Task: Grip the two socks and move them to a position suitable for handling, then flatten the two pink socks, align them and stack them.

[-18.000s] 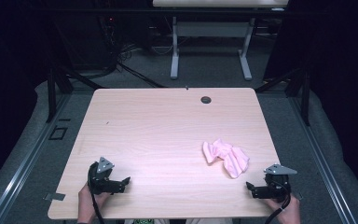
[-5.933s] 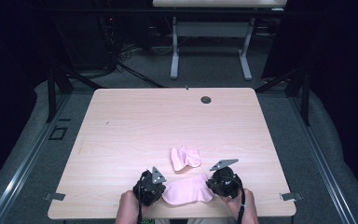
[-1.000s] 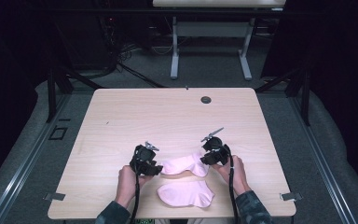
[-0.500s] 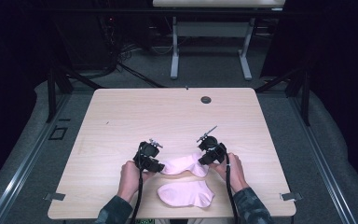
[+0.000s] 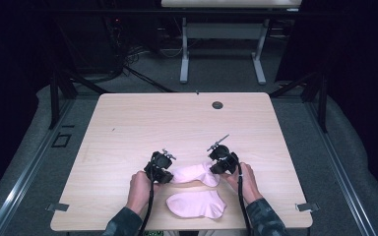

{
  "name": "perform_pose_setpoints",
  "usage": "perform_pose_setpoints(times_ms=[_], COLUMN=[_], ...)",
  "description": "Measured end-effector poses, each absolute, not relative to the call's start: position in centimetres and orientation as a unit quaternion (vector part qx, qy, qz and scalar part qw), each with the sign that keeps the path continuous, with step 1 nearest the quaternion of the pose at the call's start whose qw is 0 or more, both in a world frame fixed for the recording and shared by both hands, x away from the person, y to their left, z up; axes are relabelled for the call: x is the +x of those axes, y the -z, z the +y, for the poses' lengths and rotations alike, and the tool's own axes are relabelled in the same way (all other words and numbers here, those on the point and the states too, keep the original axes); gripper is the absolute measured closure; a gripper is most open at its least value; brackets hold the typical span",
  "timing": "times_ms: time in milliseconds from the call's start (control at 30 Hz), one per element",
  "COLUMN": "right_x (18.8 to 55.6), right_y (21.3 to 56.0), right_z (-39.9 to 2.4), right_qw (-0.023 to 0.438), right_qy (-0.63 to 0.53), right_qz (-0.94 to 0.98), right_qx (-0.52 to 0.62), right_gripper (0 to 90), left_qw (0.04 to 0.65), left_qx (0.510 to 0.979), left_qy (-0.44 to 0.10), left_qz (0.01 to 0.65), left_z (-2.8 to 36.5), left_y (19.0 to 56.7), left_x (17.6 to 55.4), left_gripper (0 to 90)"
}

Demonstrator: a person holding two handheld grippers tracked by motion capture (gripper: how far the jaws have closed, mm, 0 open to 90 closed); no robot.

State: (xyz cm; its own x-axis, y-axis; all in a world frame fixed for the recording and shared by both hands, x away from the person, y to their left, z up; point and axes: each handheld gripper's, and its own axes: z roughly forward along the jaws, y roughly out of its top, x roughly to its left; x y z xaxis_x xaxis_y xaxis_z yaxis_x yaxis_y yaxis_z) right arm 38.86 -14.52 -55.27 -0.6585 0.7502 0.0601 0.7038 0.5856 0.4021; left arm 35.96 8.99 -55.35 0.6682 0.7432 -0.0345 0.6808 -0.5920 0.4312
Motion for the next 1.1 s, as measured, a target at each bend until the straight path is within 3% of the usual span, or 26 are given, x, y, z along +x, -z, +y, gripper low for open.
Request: perform_pose_setpoints(times_ms=[600,1100], right_x=[38.6,36.4], right_y=[55.1,49.9], right_z=[-14.5,-15.2], right_qw=[0.066,0.059], right_qy=[-0.199,-0.217], right_qz=[0.890,0.887], right_qx=[0.404,0.403], right_gripper=[84.6,84.5], left_qw=[0.219,0.267], left_qx=[0.891,0.888], left_qy=[-0.078,-0.078], left_qz=[0.391,0.366], left_z=[9.3,10.7], left_y=[55.1,50.1], left_x=[35.8,33.3], left_gripper=[89.3,89.4])
